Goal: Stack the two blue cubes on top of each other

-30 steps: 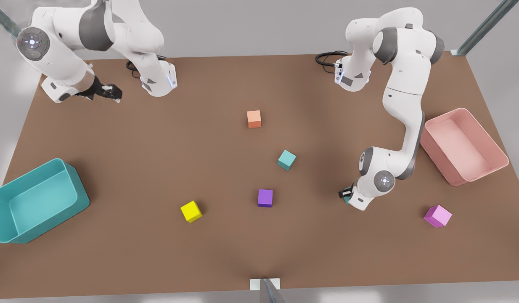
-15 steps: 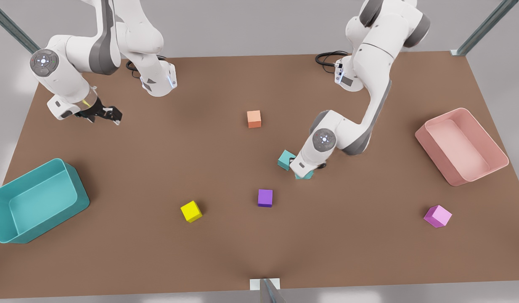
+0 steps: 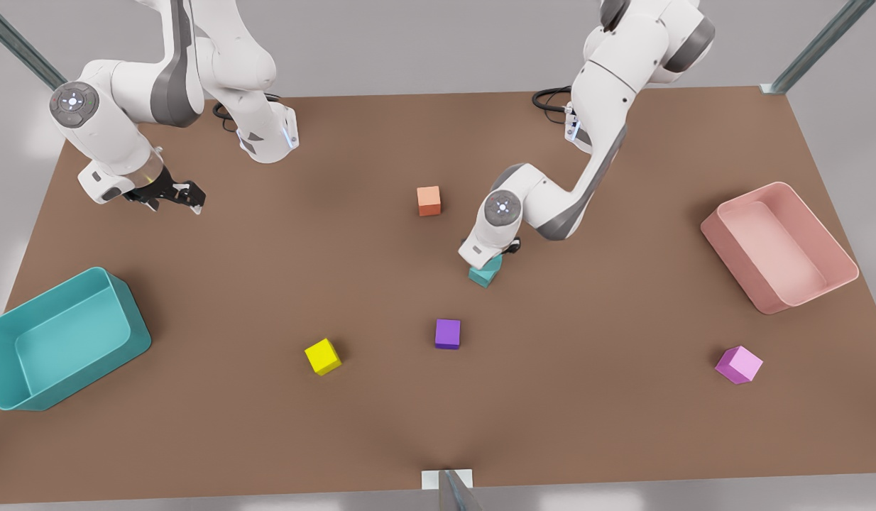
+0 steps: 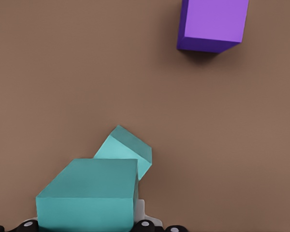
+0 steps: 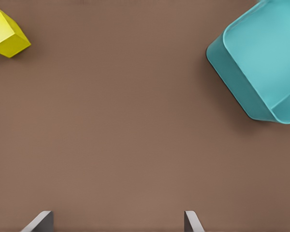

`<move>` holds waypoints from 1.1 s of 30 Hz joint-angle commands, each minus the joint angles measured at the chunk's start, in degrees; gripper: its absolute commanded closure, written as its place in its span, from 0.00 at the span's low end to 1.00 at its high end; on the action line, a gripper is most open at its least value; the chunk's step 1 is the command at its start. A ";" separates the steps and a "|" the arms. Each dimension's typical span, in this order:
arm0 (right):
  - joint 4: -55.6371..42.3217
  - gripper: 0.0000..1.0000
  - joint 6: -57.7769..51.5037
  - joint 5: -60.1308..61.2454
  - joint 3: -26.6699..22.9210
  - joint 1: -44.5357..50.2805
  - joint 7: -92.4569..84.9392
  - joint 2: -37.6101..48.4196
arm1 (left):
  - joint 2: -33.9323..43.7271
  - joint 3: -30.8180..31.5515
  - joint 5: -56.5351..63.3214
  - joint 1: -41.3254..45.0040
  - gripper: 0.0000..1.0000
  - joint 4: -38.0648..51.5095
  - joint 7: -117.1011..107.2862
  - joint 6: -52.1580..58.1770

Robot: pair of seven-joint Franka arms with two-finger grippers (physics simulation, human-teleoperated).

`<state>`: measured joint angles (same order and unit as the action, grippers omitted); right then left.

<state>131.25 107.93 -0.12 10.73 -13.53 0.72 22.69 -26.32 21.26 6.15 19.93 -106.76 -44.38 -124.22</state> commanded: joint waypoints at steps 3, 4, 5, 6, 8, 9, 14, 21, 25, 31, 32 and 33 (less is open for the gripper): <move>-0.29 0.00 0.09 0.03 -0.01 0.00 -0.72 -0.01 | -1.10 0.01 1.14 -0.33 0.32 -0.12 -9.67 -5.68; -0.29 0.00 0.09 0.03 -0.01 0.00 -0.72 -0.10 | -1.18 0.01 1.23 -0.24 0.32 -0.21 -9.58 -5.68; -0.29 0.00 0.09 0.03 -0.01 0.00 -0.72 -0.10 | -1.27 0.01 1.23 -0.33 0.32 -0.21 -9.58 -5.77; -0.29 0.00 0.09 0.03 -0.01 0.00 -0.63 -0.10 | -1.27 0.01 1.23 -0.42 0.32 -0.12 -9.58 -5.77; -0.38 0.00 0.00 0.03 -0.01 0.00 -0.63 -0.10 | -1.71 0.01 1.85 -0.68 0.32 -0.21 -9.58 -6.38; -0.38 0.00 0.09 0.03 -0.01 0.00 -0.71 -0.10 | -1.89 0.01 1.94 -0.59 0.32 -0.21 -9.58 -6.38; -0.55 0.00 0.09 0.03 -0.01 0.00 -0.72 -0.19 | -1.54 -0.08 2.02 -0.59 0.32 -1.00 -9.67 -6.29; -0.73 0.00 0.00 0.03 -0.01 0.00 -0.72 -0.45 | -1.27 0.01 2.11 -0.77 0.00 -1.17 -9.40 -5.85; -0.73 0.00 0.00 0.03 -0.01 0.00 -0.63 -0.45 | -1.19 0.01 2.11 -0.77 0.00 -1.17 -9.49 -5.77; -0.73 0.00 0.00 0.03 -0.01 0.00 -0.63 -0.45 | 0.92 0.01 2.02 -0.42 0.00 -1.00 -10.90 -2.34; -0.73 0.00 0.09 0.04 -0.01 0.00 -0.63 -0.45 | 1.89 0.10 2.11 -0.15 0.00 -0.91 -11.78 -1.46; -0.73 0.00 0.09 0.04 -0.01 0.00 -0.63 -0.45 | 3.21 0.18 2.02 -0.15 0.00 -0.56 -11.95 0.38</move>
<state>130.54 107.98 -0.12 10.73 -13.53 0.23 22.21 -23.43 21.48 8.09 19.54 -107.34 -52.91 -127.21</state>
